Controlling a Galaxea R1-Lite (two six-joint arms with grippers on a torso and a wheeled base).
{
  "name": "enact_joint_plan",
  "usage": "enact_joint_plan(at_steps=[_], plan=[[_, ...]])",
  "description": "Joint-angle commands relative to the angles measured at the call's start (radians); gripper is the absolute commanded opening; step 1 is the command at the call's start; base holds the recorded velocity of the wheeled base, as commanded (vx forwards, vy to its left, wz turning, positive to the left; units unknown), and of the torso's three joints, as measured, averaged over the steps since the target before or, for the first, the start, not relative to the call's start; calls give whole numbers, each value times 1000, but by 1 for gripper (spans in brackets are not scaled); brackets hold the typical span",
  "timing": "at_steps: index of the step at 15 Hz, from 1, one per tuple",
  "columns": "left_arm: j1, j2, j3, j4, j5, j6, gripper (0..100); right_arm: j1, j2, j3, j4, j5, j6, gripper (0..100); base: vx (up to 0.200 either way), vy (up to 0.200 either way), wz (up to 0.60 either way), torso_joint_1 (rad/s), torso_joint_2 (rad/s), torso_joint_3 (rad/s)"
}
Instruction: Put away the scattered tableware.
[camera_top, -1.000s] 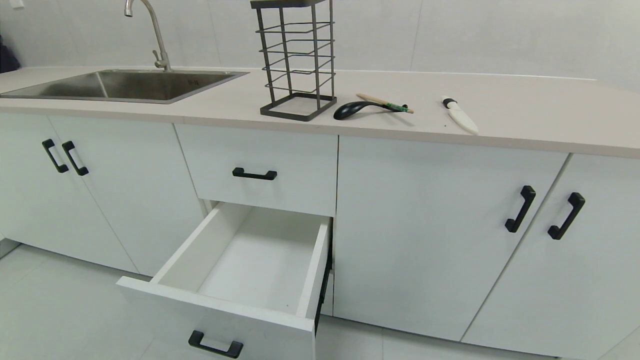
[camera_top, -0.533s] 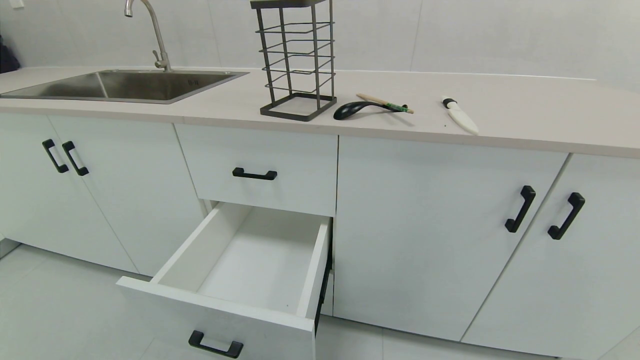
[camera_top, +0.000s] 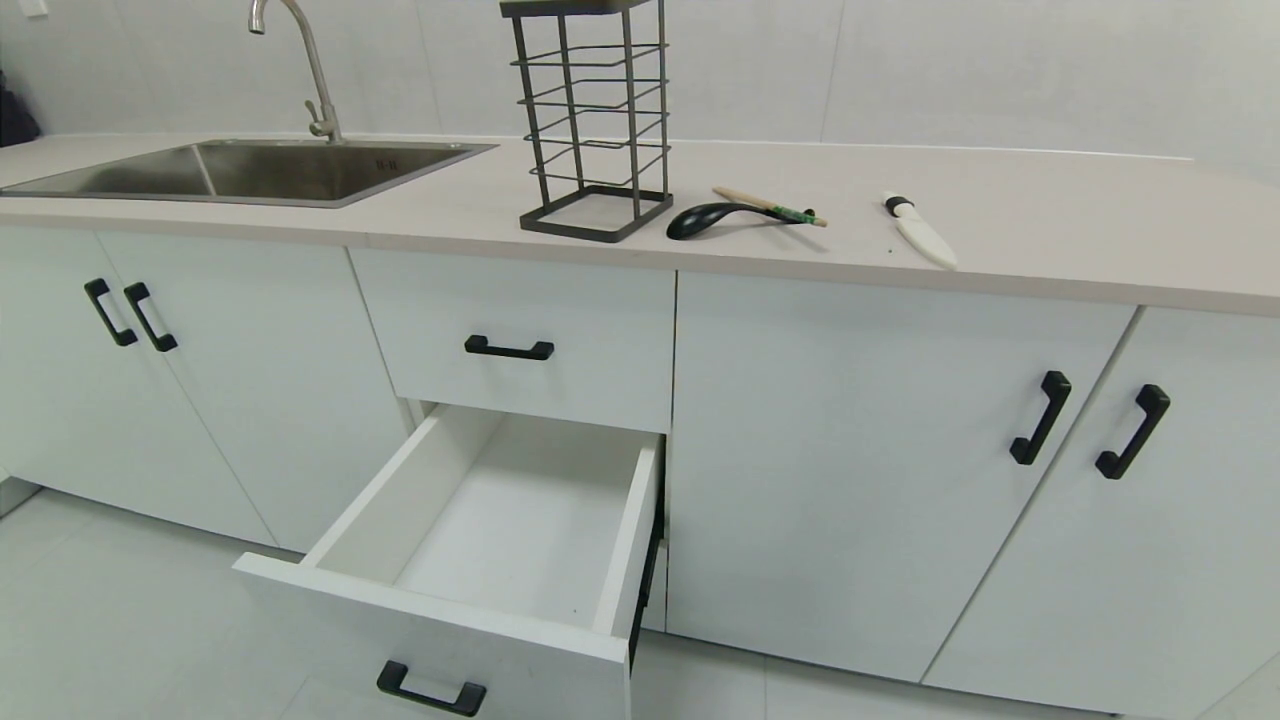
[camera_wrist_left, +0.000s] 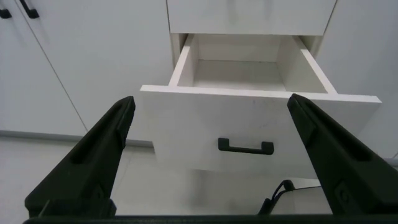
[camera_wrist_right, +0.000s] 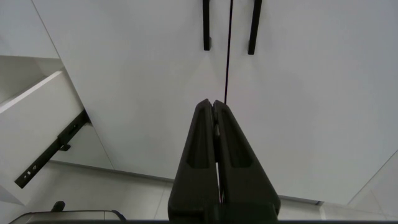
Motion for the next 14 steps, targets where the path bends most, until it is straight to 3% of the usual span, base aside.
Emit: enact_joint_plan(at_steps=[1, 3, 7, 14], plan=[[0, 1, 0, -1, 0, -1, 100, 0, 1, 0, 0, 0, 0, 0, 0, 0, 0, 0, 0, 0], [0, 1, 0, -1, 17, -10, 100, 0, 1, 0, 0, 0, 0, 0, 0, 0, 0, 0, 0, 0], [0, 1, 0, -1, 37, -8, 100, 0, 1, 0, 0, 0, -2, 0, 200, 0, 0, 2, 1, 1], [0, 1, 0, -1, 48, -10, 100, 0, 1, 0, 0, 0, -2, 0, 0, 0, 0, 9, -10, -5]])
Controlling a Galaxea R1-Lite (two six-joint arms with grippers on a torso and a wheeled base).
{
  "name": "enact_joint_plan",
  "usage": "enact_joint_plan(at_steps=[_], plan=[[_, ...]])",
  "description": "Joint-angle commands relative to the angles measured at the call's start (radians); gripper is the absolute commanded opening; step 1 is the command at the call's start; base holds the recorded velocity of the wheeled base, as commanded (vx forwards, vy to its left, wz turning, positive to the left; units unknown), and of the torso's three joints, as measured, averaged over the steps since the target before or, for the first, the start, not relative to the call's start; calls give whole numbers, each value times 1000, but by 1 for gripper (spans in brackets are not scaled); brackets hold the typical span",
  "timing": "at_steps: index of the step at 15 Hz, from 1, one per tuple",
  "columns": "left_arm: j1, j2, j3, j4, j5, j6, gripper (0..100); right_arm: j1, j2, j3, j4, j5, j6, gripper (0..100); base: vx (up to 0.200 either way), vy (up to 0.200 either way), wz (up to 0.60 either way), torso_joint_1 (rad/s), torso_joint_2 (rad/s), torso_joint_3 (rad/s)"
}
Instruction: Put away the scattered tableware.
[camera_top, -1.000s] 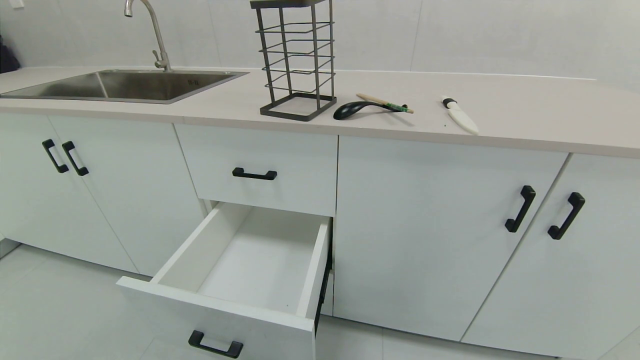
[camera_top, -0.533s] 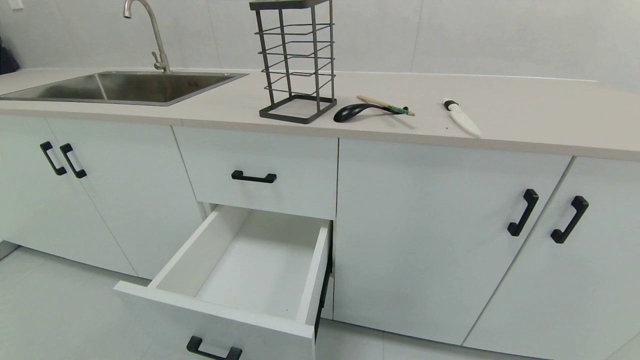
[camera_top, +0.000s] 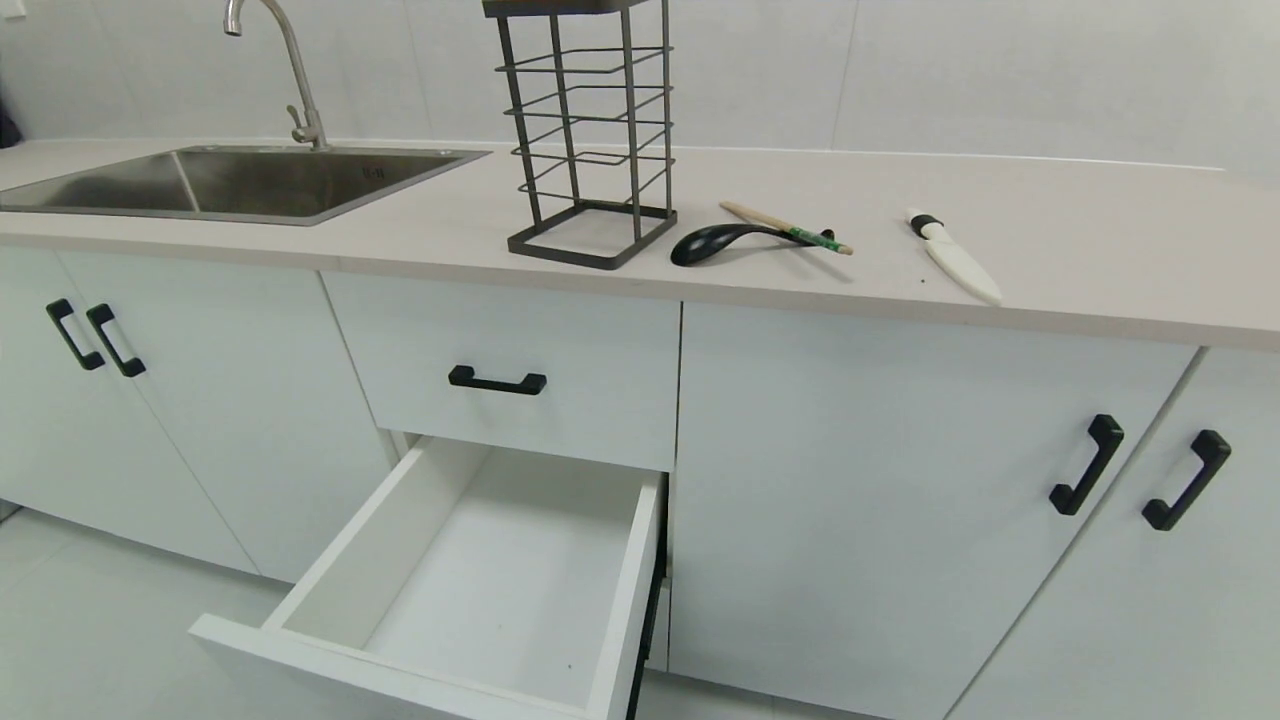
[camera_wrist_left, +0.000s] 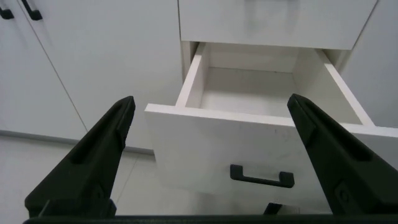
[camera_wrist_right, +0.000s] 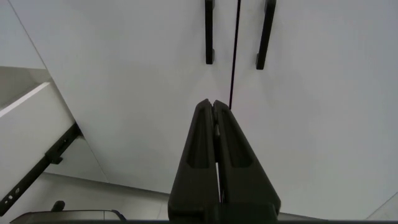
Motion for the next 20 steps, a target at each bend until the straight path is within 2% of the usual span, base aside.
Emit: enact_joint_plan(at_steps=[1, 5, 12, 16, 20], plan=[[0, 1, 0, 0, 0, 0, 100, 0, 1, 0, -1, 0, 0, 0, 0, 0, 0, 149, -193, -27], [0, 1, 0, 0, 1, 0, 100, 0, 1, 0, -1, 0, 0, 0, 0, 0, 0, 229, -111, -129], [0, 1, 0, 0, 1, 0, 100, 0, 1, 0, -1, 0, 0, 0, 0, 0, 0, 233, -579, -210], [0, 1, 0, 0, 1, 0, 100, 0, 1, 0, -1, 0, 0, 0, 0, 0, 0, 118, -487, -220], [0, 1, 0, 0, 1, 0, 100, 0, 1, 0, -1, 0, 0, 0, 0, 0, 0, 383, -491, -236]])
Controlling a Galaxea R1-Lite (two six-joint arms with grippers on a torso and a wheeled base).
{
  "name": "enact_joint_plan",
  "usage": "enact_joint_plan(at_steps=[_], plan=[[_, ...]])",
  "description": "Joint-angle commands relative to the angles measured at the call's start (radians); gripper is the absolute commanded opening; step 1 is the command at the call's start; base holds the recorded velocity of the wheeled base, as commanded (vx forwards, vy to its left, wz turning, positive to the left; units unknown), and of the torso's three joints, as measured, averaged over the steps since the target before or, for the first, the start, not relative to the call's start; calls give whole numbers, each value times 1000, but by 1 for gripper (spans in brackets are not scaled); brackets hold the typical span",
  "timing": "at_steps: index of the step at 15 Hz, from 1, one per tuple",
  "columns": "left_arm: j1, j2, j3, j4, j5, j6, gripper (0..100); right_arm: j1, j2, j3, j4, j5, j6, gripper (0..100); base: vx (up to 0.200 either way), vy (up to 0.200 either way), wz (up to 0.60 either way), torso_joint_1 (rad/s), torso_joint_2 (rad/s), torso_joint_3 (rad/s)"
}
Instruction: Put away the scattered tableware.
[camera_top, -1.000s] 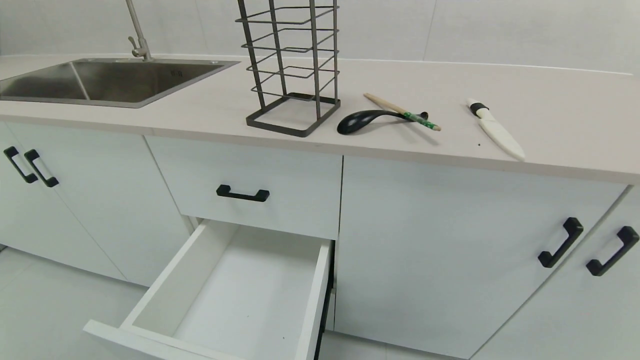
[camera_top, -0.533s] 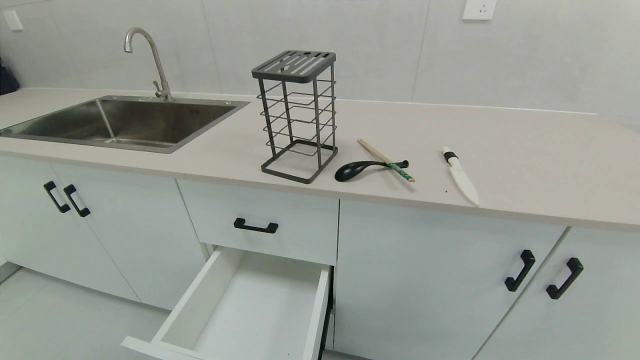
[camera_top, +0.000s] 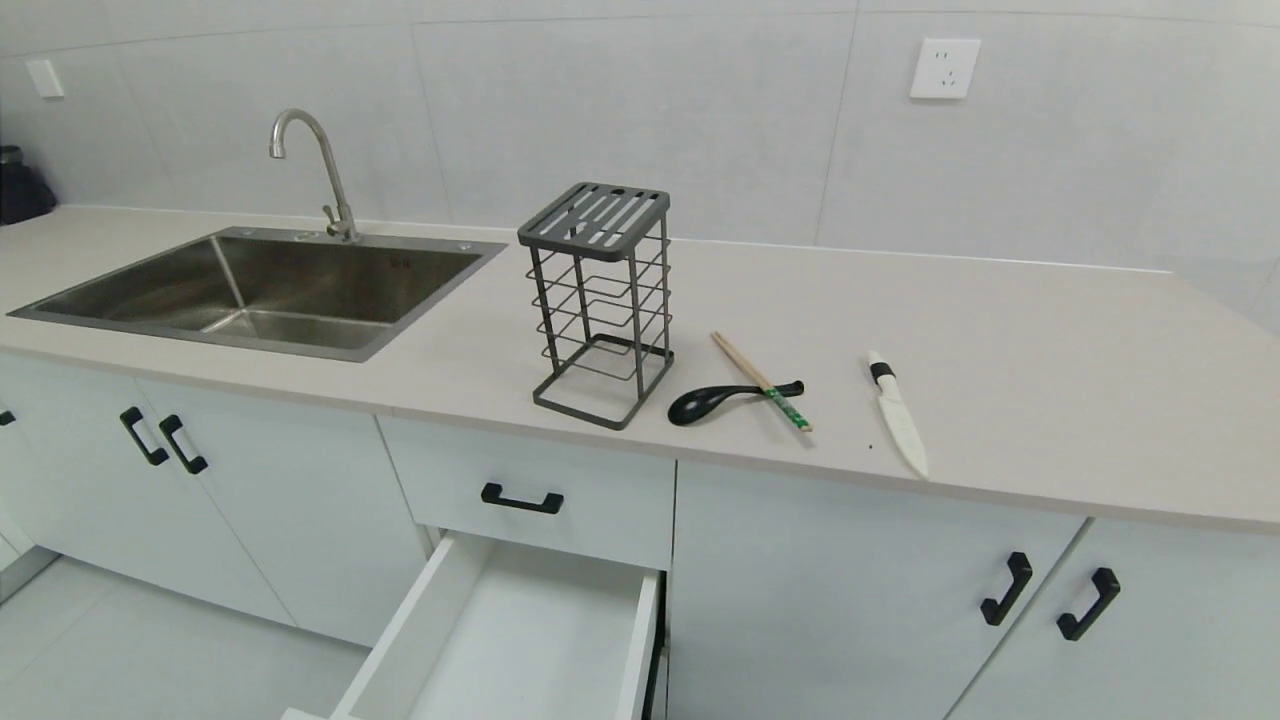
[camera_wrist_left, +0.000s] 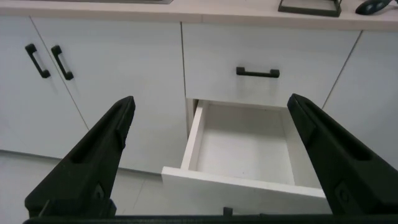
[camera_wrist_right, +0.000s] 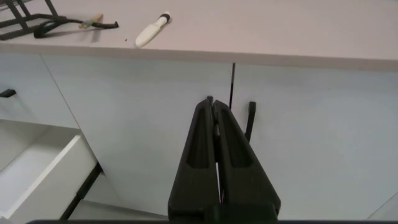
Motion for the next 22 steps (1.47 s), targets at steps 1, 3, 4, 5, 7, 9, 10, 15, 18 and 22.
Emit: enact_joint_plan(at_steps=[1, 3, 4, 5, 7, 9, 10, 15, 18, 22], plan=[[0, 1, 0, -2, -6, 0, 100, 0, 1, 0, 0, 0, 0, 0, 0, 0, 0, 290, -510, -242], [0, 1, 0, 0, -8, -4, 100, 0, 1, 0, 0, 0, 0, 0, 0, 0, 0, 283, -513, -241], [0, 1, 0, 0, -6, -6, 100, 0, 1, 0, 0, 0, 0, 0, 0, 0, 0, 286, -520, -256], [0, 1, 0, 0, -8, -6, 100, 0, 1, 0, 0, 0, 0, 0, 0, 0, 0, 281, -535, -256], [0, 1, 0, 0, -8, -6, 100, 0, 1, 0, 0, 0, 0, 0, 0, 0, 0, 290, -549, -266], [0, 1, 0, 0, -8, -6, 100, 0, 1, 0, 0, 0, 0, 0, 0, 0, 0, 295, -566, -273], [2, 1, 0, 0, -8, -6, 100, 0, 1, 2, 0, 0, 0, 0, 0, 0, 0, 300, -569, -271], [0, 1, 0, 0, -8, -6, 100, 0, 1, 0, 0, -2, -1, 0, 0, 0, 120, 130, -246, -122], [0, 1, 0, 0, -8, -6, 100, 0, 1, 0, 0, 0, -1, 0, 0, 0, 400, 10, -21, -5], [0, 1, 0, 0, -8, -6, 100, 0, 1, 0, 0, 0, -1, 0, 0, 0, 0, 0, 0, 0]])
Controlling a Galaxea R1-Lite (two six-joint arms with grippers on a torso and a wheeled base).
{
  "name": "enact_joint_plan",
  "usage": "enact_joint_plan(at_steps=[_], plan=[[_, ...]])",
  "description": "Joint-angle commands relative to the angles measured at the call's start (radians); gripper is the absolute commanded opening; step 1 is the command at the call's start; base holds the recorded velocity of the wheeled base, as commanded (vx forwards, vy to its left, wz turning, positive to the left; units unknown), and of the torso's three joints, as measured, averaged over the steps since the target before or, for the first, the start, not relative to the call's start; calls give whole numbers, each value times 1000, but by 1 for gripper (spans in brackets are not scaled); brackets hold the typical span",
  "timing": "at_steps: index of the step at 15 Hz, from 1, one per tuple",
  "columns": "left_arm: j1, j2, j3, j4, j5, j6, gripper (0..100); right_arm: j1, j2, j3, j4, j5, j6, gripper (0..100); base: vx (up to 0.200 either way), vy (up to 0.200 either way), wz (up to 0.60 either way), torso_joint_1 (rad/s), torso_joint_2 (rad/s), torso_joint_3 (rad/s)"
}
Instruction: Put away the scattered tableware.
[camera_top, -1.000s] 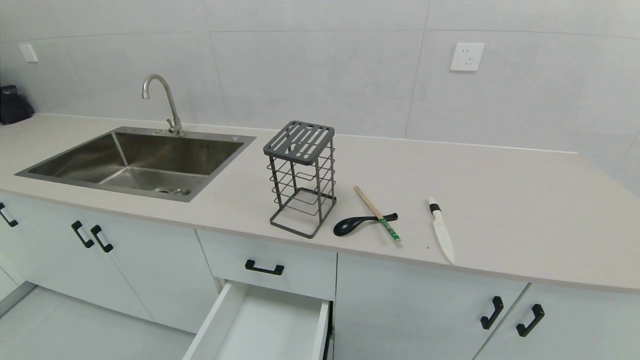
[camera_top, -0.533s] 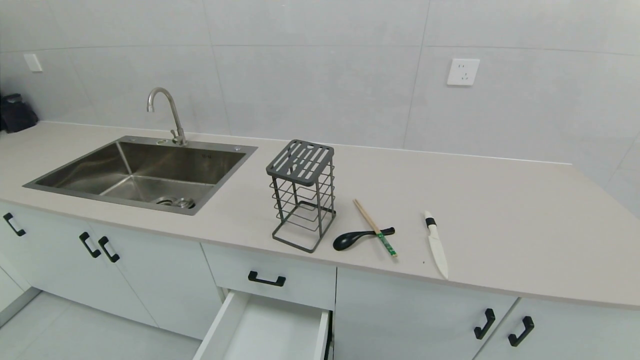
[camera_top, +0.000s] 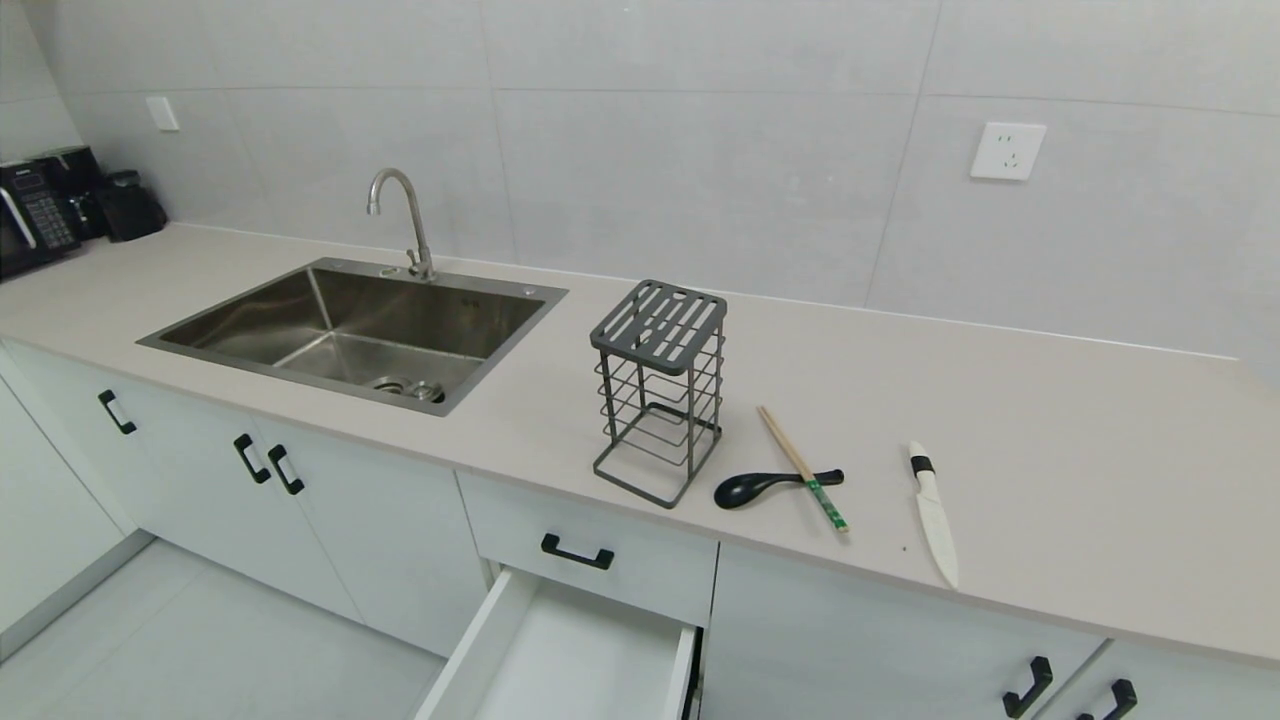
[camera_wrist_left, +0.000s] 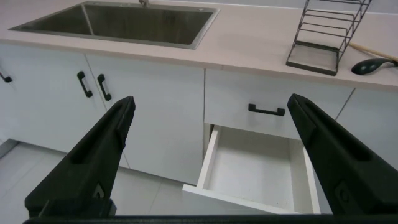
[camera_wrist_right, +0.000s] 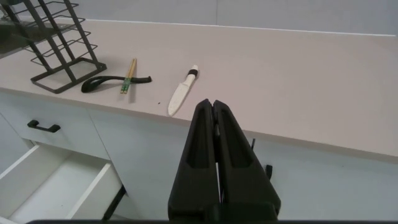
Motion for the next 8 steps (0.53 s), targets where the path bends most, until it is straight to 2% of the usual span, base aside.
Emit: enact_joint_plan(at_steps=[1, 8], plan=[[0, 1, 0, -1, 0, 0, 100, 0, 1, 0, 0, 0, 0, 0, 0, 0, 0, 0, 0, 0], [0, 1, 0, -1, 0, 0, 100, 0, 1, 0, 0, 0, -3, 0, 0, 0, 0, 0, 0, 0]])
